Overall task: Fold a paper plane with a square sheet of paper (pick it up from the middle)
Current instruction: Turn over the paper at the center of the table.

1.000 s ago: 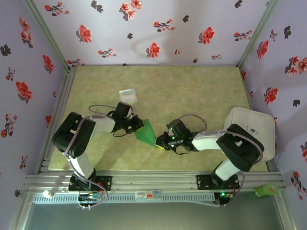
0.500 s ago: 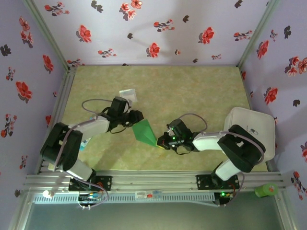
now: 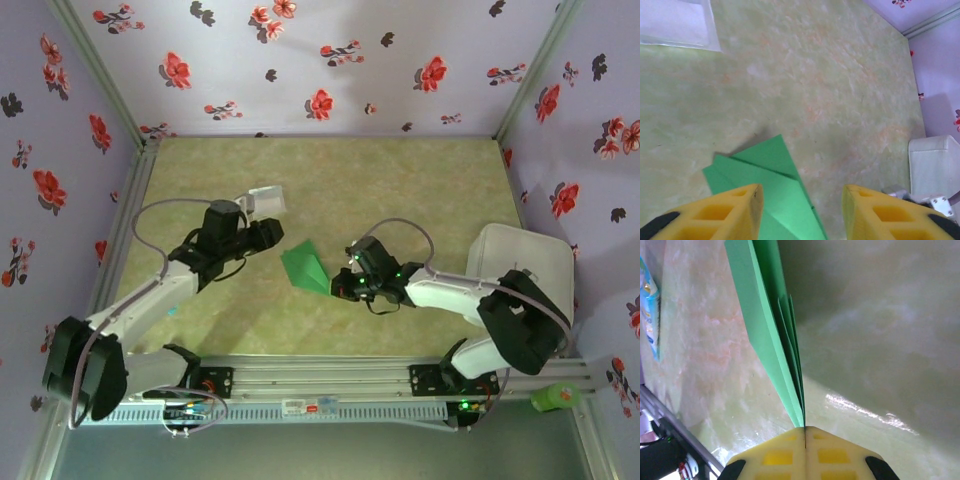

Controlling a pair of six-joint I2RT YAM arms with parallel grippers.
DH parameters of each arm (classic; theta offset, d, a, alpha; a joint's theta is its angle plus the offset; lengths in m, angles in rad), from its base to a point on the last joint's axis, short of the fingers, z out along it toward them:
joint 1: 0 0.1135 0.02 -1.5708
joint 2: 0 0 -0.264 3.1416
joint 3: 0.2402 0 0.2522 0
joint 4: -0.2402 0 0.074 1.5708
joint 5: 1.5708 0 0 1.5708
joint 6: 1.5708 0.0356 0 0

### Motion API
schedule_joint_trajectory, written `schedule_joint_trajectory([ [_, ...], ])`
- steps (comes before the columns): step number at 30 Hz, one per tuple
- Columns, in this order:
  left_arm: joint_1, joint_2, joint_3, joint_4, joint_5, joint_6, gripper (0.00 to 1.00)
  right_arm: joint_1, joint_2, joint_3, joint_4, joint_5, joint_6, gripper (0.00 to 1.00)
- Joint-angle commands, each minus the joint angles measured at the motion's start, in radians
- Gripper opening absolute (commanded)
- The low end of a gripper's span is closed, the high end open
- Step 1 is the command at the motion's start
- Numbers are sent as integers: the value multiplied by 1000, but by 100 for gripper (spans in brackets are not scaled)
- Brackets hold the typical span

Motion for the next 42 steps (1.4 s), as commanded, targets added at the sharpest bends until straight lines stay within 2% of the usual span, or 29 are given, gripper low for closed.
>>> schedule_joint_trajectory([
  [1,15,-54,-33,-49,-41,46,48,-7,-27,27,-79,74,-67,3],
  [4,19,-90,-44,-78,-40,73,52,-6,-42,20,-71,88,-56,3],
  [7,25,-114,-54,-93,-38,96,62,-7,-77,15,-102,128,-61,3],
  [9,30,-123,-50,-107,-35,116,66,-6,-110,22,-160,181,-86,3],
  [12,44,-124,-37,-136,-34,127,80,-5,-155,54,-278,269,-151,2],
  [16,73,-140,-35,-155,-35,116,87,-3,-187,104,-402,390,-225,2],
  [17,84,-153,-43,-157,-34,105,98,0,-190,125,-436,421,-243,2],
  [18,95,-167,-50,-160,-25,99,100,5,-191,147,-467,452,-262,2],
  [20,120,-205,-69,-149,7,111,100,15,-189,187,-513,510,-296,2],
  [26,168,-301,-137,-86,5,38,100,65,-143,291,-647,714,-362,2],
  [34,171,-295,-151,-61,46,-1,100,173,0,436,-848,1050,-388,3],
  [42,175,-286,-127,-108,22,7,100,282,218,530,-914,1119,-415,3],
])
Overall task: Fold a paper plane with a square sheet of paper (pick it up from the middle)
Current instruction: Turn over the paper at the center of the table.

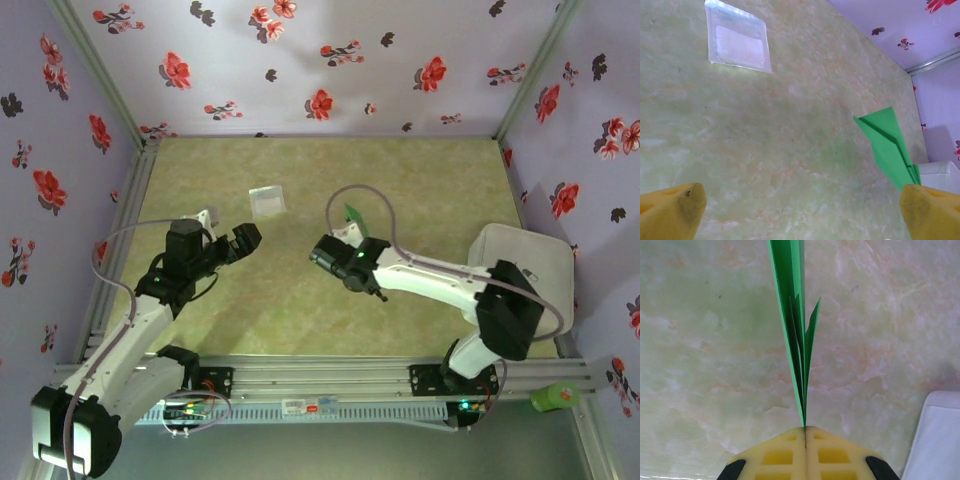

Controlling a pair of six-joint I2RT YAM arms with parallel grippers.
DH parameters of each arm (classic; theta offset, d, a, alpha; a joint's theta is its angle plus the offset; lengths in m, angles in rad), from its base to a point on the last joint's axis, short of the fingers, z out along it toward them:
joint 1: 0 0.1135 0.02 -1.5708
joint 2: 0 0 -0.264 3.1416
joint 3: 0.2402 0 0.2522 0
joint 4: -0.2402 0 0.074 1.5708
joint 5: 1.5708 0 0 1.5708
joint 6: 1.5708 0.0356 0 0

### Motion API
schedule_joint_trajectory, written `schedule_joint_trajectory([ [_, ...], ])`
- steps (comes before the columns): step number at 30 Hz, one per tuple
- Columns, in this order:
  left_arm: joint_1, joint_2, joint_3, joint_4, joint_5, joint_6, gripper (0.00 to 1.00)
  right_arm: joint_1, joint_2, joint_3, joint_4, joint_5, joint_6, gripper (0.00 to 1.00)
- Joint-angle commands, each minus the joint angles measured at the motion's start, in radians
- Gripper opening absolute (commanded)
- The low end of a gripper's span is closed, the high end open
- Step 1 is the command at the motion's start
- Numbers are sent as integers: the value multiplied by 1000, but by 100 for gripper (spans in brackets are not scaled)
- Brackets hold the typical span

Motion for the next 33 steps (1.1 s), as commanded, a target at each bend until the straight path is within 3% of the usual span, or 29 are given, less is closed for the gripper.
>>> schedule_joint_trajectory([
  [1,11,6,19,-26,-13,-5,100,49,82,47,-71,80,-18,3],
  [6,19,6,29,-52,-36,-2,100,131,218,97,-67,68,-45,4],
  [12,20,6,33,-71,-36,-4,99,159,284,115,-18,-81,-43,7],
  [25,22,42,55,-76,12,-9,89,148,254,67,148,-357,-34,18],
  [31,21,50,61,-80,30,-14,88,92,136,-6,315,-547,11,37],
  [33,21,50,61,-82,39,-13,87,63,81,-45,364,-597,29,39],
])
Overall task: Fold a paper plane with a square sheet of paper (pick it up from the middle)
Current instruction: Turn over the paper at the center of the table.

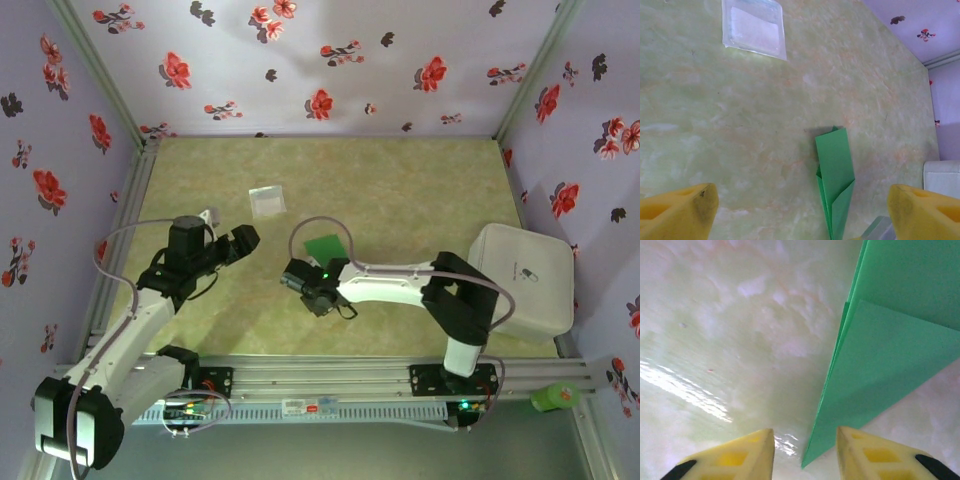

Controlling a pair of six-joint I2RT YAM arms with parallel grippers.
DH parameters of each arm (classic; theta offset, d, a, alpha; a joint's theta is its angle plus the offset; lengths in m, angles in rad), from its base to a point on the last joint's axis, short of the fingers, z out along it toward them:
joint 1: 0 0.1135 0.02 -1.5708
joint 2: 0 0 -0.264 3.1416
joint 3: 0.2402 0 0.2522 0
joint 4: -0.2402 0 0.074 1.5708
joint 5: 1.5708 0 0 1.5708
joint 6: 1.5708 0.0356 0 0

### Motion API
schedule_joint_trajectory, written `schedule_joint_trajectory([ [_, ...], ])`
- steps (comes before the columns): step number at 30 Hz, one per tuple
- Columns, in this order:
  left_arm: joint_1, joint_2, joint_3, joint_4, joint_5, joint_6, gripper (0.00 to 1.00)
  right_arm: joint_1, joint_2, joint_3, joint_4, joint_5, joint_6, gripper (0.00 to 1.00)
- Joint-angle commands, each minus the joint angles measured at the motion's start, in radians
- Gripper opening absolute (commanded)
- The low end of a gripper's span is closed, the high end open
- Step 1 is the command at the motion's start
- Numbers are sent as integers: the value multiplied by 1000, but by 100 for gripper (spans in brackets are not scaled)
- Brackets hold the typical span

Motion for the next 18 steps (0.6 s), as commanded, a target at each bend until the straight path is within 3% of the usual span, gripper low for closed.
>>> schedule_joint_trajectory([
  [1,8,5,32,-22,34,-8,87,-53,-118,-67,130,-133,58,39],
  [6,9,49,31,-1,107,-22,79,-224,-278,-287,407,-331,252,36],
  [11,7,114,31,44,170,-62,64,-391,-301,-476,756,-542,495,15],
  [18,-2,164,46,66,193,-78,61,-407,-172,-444,821,-625,544,6],
])
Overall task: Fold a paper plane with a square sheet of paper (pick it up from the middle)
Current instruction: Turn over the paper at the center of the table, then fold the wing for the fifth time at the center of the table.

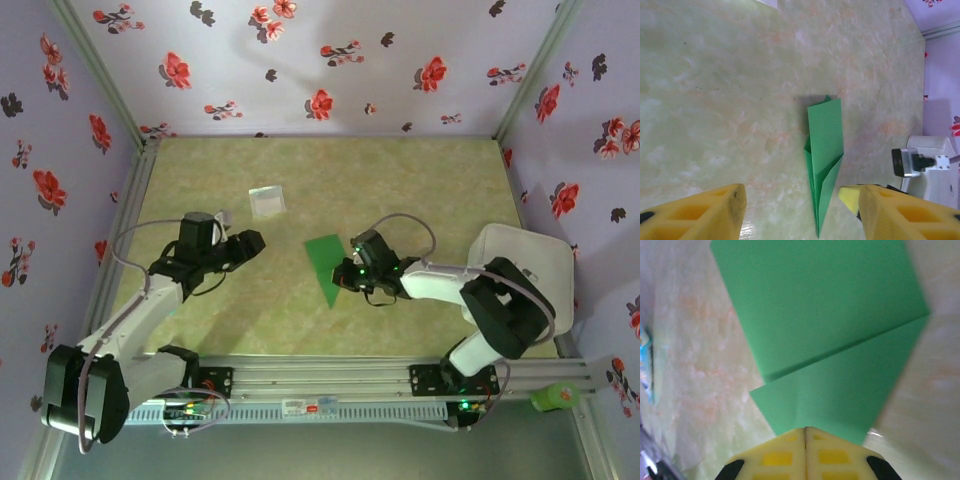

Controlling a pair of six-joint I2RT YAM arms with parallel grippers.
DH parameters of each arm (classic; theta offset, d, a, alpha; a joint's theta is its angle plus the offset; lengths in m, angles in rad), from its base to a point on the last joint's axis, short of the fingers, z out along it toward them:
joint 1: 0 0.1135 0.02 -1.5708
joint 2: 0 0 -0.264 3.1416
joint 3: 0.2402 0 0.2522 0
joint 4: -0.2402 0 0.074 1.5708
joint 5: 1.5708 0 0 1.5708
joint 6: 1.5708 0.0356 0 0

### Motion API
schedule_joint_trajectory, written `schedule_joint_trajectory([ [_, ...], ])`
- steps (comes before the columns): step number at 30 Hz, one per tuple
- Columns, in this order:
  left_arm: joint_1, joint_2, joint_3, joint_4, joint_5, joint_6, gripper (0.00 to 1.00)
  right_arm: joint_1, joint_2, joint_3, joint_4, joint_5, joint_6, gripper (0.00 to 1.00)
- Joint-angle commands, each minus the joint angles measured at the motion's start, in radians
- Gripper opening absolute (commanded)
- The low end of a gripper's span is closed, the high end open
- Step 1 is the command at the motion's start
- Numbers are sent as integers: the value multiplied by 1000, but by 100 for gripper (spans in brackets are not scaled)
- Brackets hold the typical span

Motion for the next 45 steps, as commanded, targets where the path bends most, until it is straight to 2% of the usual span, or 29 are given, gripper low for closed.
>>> schedule_joint_trajectory([
  [1,-3,20,41,26,35,-13,60,0,41,25,100,-67,73,6],
  [13,-22,73,62,47,44,-21,59,0,137,39,25,-49,75,8],
  [18,-39,109,72,69,56,-22,55,1,171,43,-3,-39,110,8],
  [20,-52,130,79,85,64,-26,52,6,177,44,-7,-32,124,8],
  [25,-101,222,112,132,74,-55,37,29,182,69,-59,2,155,8],
  [33,-234,482,256,180,94,-55,16,79,169,84,-83,98,217,7],
  [40,-285,658,299,269,100,-148,9,80,170,43,45,68,279,7],
  [45,-287,729,317,293,108,-162,6,80,163,42,54,63,267,8],
])
